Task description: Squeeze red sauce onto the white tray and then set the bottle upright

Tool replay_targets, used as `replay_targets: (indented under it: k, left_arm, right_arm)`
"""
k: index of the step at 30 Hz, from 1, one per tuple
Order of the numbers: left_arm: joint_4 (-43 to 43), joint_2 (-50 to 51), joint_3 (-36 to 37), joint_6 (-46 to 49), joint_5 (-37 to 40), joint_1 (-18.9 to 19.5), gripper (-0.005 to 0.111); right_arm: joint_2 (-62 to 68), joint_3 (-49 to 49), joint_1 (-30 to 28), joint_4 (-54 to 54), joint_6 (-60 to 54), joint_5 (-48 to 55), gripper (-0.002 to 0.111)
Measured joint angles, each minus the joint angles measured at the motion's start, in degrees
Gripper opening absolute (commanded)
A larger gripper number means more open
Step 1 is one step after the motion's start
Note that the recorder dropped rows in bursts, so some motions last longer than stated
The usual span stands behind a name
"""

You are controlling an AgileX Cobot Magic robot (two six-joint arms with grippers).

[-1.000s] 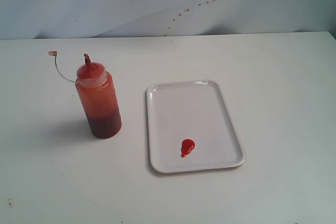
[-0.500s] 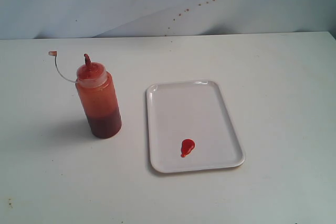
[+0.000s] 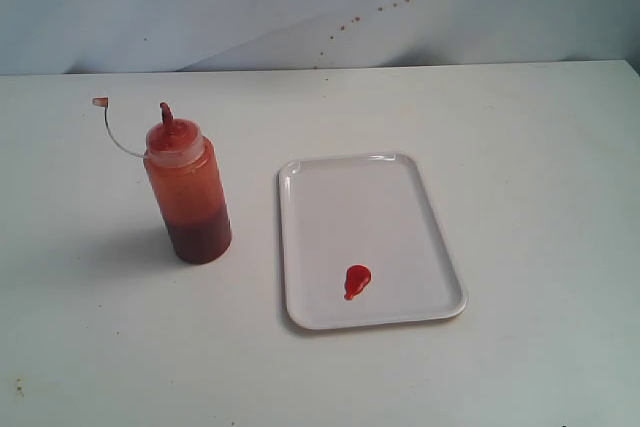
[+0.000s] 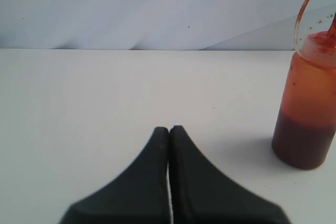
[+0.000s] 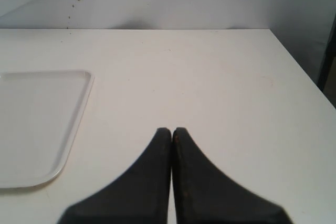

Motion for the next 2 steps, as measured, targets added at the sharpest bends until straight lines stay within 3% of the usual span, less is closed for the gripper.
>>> replay_targets:
  k: [2]
  left_arm:
    - [0.00, 0.00, 0.00, 0.00, 0.00, 0.00, 0.000]
  right_arm:
    - [0.00, 0.00, 0.00, 0.00, 0.00, 0.00, 0.000]
